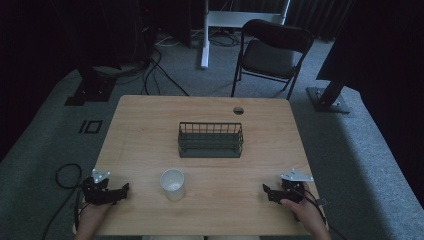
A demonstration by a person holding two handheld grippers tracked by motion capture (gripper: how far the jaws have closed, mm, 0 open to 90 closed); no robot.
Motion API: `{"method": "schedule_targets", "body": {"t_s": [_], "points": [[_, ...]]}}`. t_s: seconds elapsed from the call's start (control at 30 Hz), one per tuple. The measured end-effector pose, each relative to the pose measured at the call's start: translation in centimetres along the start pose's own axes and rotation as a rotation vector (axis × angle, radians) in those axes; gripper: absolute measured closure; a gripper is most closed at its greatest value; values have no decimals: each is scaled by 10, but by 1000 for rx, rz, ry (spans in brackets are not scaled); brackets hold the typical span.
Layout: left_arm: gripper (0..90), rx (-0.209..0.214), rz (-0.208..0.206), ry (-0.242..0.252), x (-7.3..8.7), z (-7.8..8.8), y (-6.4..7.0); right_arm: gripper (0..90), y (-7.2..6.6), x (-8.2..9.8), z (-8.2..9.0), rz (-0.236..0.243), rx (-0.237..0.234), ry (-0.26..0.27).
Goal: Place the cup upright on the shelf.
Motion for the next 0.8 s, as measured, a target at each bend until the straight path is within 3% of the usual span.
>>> {"method": "schedule_targets", "body": {"t_s": [0.8], "points": [[10,0,1,1,0,0,0,127,-39,-28,-13,101,-120,44]]}}
Point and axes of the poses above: each handheld gripper's, and its own axes: z roughly backward along the jaws, x roughly out of its underside, y roughly to its right, the point moved 4 cm from there along -z, roughly forward along the jaws, and after that the axes turned 8 degrees about -x, right-handed, at the moved point
